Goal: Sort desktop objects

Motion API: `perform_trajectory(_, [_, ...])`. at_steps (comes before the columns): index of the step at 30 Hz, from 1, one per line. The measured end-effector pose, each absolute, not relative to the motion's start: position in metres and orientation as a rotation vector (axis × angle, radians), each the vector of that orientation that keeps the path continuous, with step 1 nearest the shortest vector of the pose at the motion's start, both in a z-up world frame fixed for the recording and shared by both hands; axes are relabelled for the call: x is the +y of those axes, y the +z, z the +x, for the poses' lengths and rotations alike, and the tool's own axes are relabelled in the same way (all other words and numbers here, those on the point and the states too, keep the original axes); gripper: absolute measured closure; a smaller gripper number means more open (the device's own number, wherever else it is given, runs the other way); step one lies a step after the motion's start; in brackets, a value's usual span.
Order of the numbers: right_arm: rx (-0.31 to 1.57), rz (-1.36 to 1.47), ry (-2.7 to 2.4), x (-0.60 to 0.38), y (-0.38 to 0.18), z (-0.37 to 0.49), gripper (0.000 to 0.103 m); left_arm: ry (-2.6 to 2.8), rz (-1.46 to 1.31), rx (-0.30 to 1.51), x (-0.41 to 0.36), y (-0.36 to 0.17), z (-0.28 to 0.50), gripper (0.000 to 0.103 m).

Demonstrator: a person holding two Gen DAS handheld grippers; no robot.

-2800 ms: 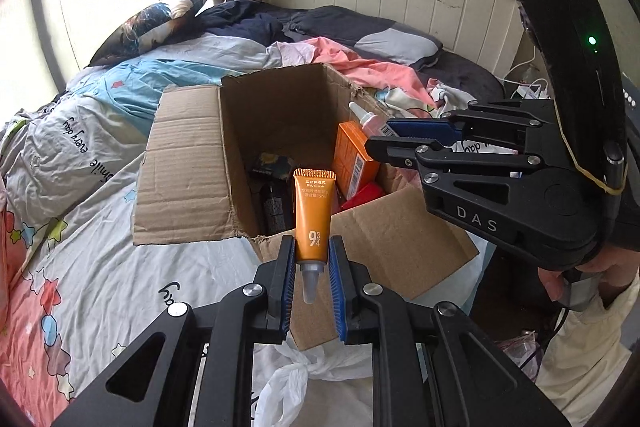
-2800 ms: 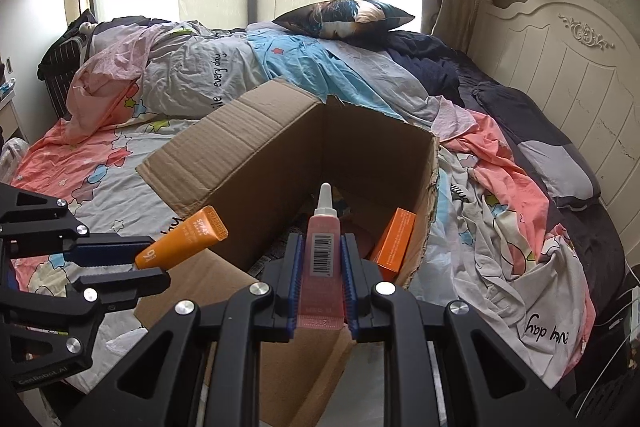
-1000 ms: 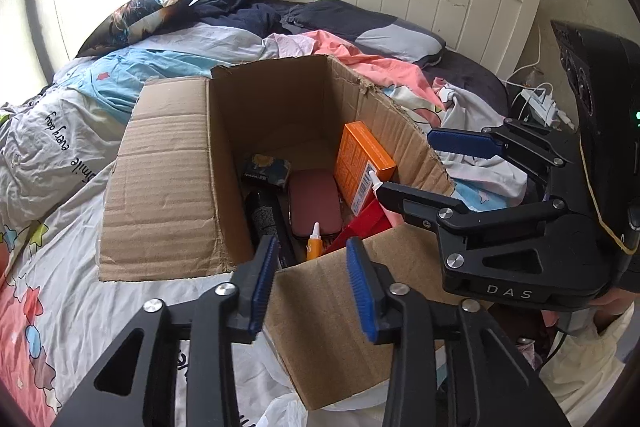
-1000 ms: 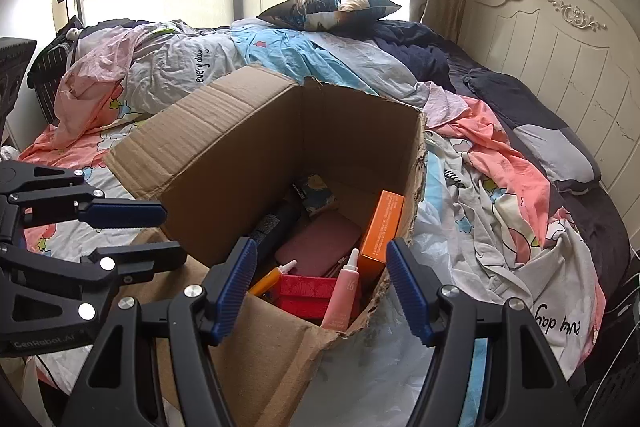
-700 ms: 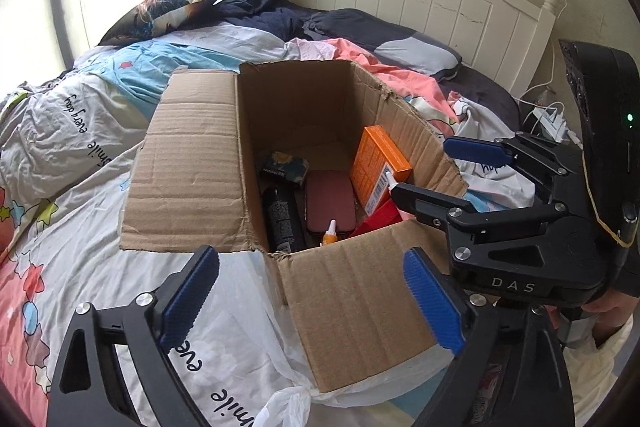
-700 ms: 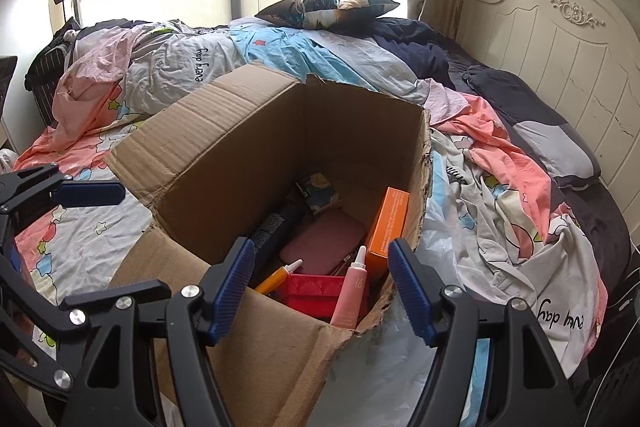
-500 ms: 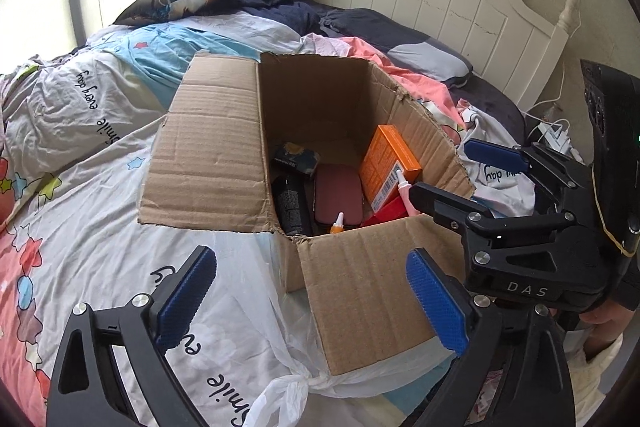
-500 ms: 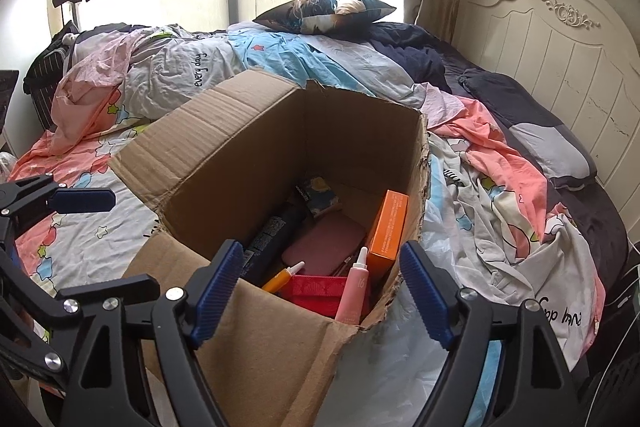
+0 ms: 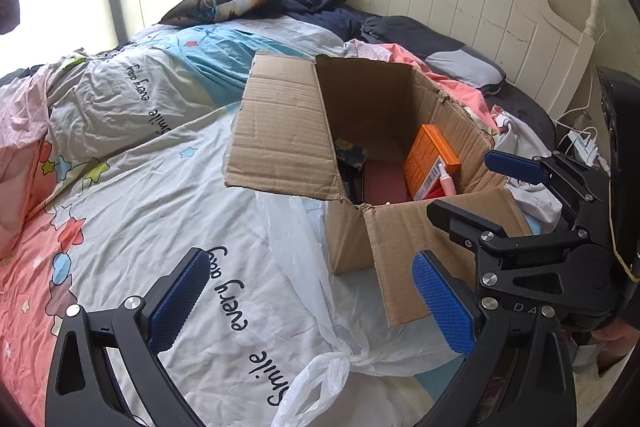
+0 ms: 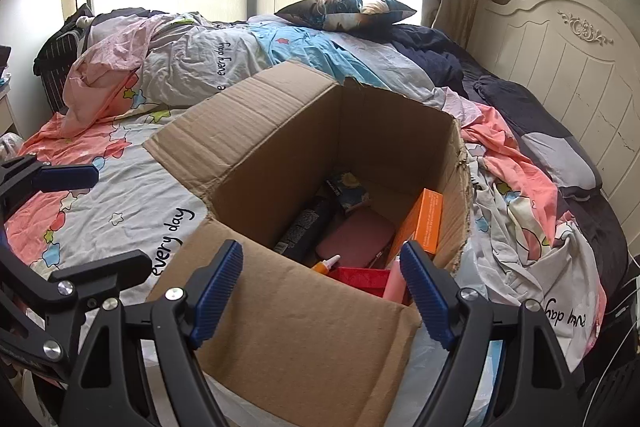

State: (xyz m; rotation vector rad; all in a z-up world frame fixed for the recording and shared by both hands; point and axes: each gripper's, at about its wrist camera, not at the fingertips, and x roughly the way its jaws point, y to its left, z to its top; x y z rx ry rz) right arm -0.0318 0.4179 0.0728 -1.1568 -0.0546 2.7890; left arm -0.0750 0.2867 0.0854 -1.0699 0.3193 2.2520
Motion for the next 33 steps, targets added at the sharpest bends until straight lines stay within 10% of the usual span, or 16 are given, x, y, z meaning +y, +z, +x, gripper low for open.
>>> perform_trajectory(33, [-0.102, -1.250, 2.961, 0.238, 0.058, -0.062, 0.025, 2.612, -1.238, 0.078, 0.047, 0.070, -0.071, 0.000])
